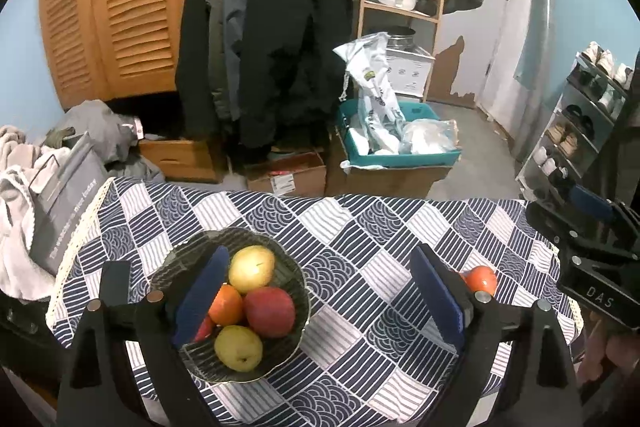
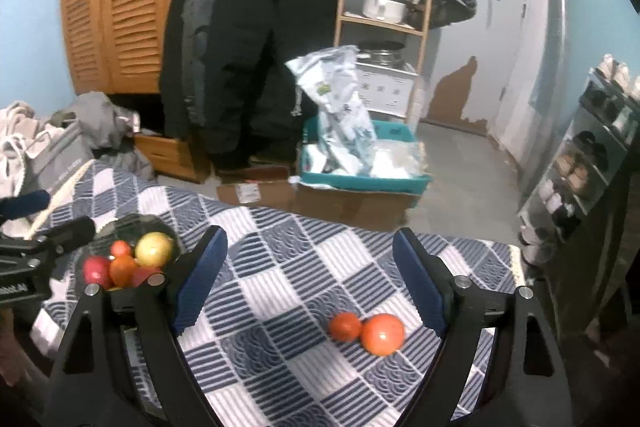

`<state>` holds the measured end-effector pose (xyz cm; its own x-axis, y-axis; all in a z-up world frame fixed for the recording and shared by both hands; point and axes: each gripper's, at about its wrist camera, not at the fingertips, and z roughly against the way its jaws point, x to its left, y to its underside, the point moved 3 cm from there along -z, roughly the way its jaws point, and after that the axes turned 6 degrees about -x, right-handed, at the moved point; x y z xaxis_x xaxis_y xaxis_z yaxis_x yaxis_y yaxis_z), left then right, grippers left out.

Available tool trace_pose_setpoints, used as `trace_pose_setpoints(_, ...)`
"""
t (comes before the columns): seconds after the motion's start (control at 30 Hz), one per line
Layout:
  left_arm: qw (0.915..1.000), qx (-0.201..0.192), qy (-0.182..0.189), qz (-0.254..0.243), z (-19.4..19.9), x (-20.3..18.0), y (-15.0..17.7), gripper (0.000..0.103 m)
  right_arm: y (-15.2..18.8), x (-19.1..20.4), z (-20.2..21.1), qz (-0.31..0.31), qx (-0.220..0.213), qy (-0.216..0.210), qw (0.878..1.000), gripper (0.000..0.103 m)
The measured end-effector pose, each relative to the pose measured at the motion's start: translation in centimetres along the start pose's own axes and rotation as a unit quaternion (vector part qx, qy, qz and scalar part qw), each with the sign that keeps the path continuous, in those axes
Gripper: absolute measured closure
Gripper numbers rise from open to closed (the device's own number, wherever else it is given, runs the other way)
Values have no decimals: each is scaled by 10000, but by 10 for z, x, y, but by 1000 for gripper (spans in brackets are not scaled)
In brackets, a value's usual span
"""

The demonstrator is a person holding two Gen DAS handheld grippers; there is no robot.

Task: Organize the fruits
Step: 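Move both tools toward the two tangerines on the cloth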

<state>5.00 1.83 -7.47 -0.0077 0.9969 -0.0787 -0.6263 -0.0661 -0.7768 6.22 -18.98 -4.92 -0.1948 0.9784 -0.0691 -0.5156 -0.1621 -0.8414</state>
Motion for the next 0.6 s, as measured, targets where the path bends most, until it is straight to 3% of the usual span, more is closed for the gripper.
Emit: trace_pose_setpoints(0.6,9981,344,261,-429,-42,-64,10,9,43,-75,-19,-569,506,405,9963,19)
